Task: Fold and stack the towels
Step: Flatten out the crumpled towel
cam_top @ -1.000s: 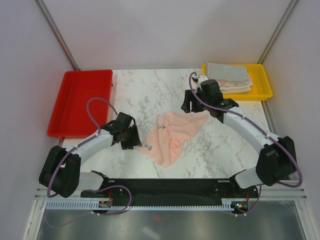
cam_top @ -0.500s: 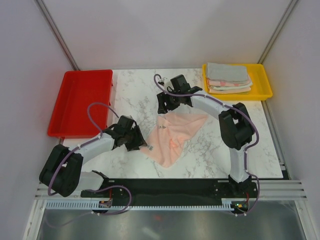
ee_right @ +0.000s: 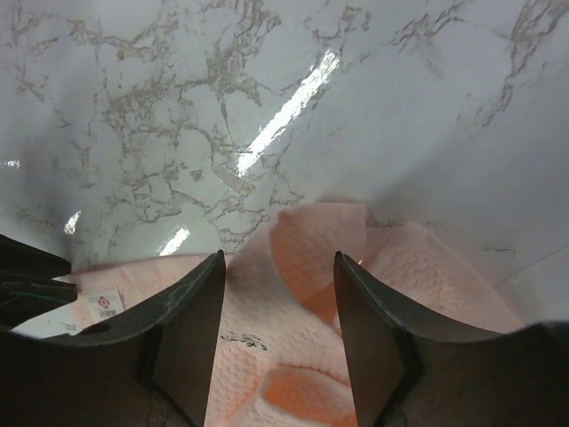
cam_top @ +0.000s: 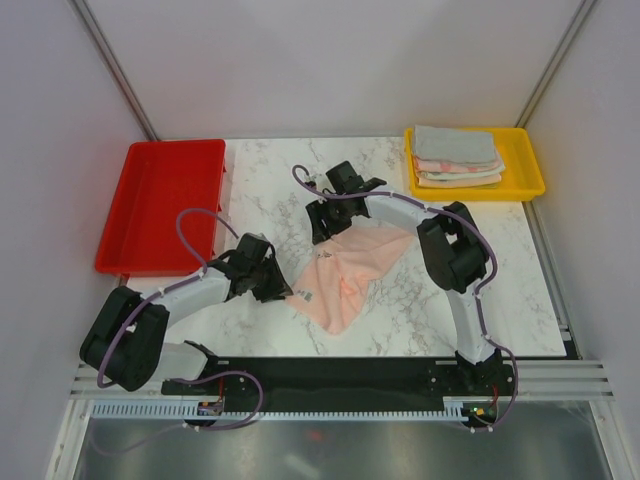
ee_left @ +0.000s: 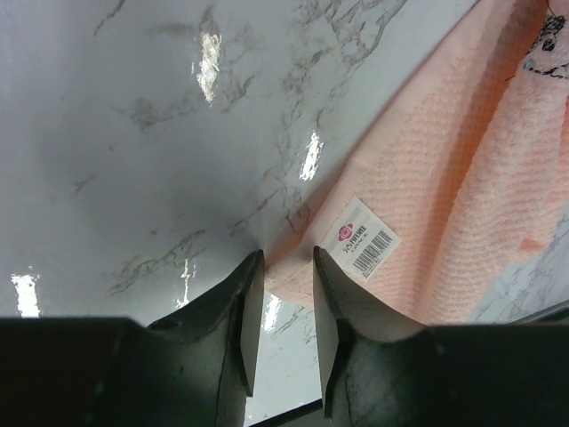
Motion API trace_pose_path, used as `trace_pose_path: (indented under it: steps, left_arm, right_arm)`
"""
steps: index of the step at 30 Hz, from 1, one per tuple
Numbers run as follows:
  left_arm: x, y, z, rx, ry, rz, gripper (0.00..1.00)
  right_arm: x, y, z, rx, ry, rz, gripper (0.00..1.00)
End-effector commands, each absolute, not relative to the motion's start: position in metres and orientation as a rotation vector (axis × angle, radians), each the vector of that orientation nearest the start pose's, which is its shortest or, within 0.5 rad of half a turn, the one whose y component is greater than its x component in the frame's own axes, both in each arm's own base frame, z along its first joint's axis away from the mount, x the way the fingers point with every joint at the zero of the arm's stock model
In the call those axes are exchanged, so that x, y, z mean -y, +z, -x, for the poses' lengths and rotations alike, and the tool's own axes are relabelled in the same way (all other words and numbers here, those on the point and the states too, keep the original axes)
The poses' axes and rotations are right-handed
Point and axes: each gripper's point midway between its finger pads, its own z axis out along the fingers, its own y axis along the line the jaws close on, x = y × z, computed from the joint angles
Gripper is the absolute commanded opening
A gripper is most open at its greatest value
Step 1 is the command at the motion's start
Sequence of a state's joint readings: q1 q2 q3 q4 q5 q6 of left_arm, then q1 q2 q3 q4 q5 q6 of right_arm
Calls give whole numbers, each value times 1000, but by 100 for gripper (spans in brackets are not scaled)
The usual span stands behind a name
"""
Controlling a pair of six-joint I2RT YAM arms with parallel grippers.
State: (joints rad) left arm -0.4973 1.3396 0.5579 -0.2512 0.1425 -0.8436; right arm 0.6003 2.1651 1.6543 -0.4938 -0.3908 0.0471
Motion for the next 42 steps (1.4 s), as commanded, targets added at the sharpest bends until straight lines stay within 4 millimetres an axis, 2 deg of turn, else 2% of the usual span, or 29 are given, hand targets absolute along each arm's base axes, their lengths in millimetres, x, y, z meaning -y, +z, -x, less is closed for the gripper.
trace_pose_path:
  steps: [1,3,6,7,8,9,10,11,12,13,15,16,18,19,21,22,24,25,27,28,31,35,38,41,42]
  left_arm:
    - [174,3,-206,-2761,-558,452,37]
    - [175,9,-210,-2743,-563,430,41]
    - [171,23,-218,-2706,-527,403,49]
    - [168,27,-218,-2701,-512,387,53]
    - [167,34,-221,-2680,-508,379,55]
    - [165,41,-225,-2656,-490,373,57]
    - [160,42,-220,-2669,-464,371,59]
    - [158,49,-221,-2647,-468,358,61]
    - [155,49,-218,-2648,-453,359,62]
    - [154,49,-216,-2645,-460,362,63]
    - [154,51,-212,-2637,-482,376,63]
    - [159,54,-217,-2608,-512,372,64]
    - [167,55,-219,-2585,-580,337,64]
    - [174,60,-228,-2538,-626,313,64]
    - [182,62,-232,-2526,-673,292,64]
    - [184,57,-235,-2538,-671,284,63]
    - [191,56,-242,-2542,-682,269,63]
    - [192,42,-241,-2596,-653,260,61]
    - [194,35,-241,-2646,-636,270,59]
    - [195,24,-238,-2694,-617,298,58]
    - [197,11,-230,-2739,-582,359,58]
    - [210,6,-226,-2747,-578,338,57]
    - [212,-3,-220,-2785,-537,366,52]
    - [210,-13,-212,-2825,-495,388,40]
    - [210,-18,-210,-2839,-480,394,33]
  right_arm:
    - [-344,45,-376,-2480,722,902,59]
    - [-344,45,-376,-2479,733,905,53]
    - [-345,49,-376,-2462,741,914,23]
    - [-344,54,-376,-2444,738,909,7]
    - [-339,56,-377,-2442,701,901,0]
    - [-332,60,-378,-2442,668,887,0]
    - [-323,64,-378,-2445,626,860,0]
    - [-303,70,-372,-2456,561,816,0]
    - [-288,73,-375,-2453,524,758,0]
    - [-268,73,-361,-2492,497,679,0]
    - [-244,69,-354,-2519,441,592,0]
    - [-232,64,-338,-2543,436,561,0]
    - [-228,59,-327,-2549,450,507,0]
    - [-222,51,-311,-2575,463,487,0]
    - [-221,48,-303,-2577,499,390,0]
    - [-215,42,-292,-2588,504,361,0]
    - [-213,43,-289,-2563,517,313,0]
    - [-208,42,-284,-2560,504,299,0]
    - [-207,44,-284,-2542,505,287,0]
    - [-205,46,-282,-2536,504,284,0]
    - [-202,46,-282,-2532,490,280,0]
    - [-203,46,-281,-2529,494,283,0]
    - [-203,49,-282,-2520,496,280,0]
    - [-204,51,-282,-2513,504,284,0]
    - [-205,50,-282,-2514,510,284,0]
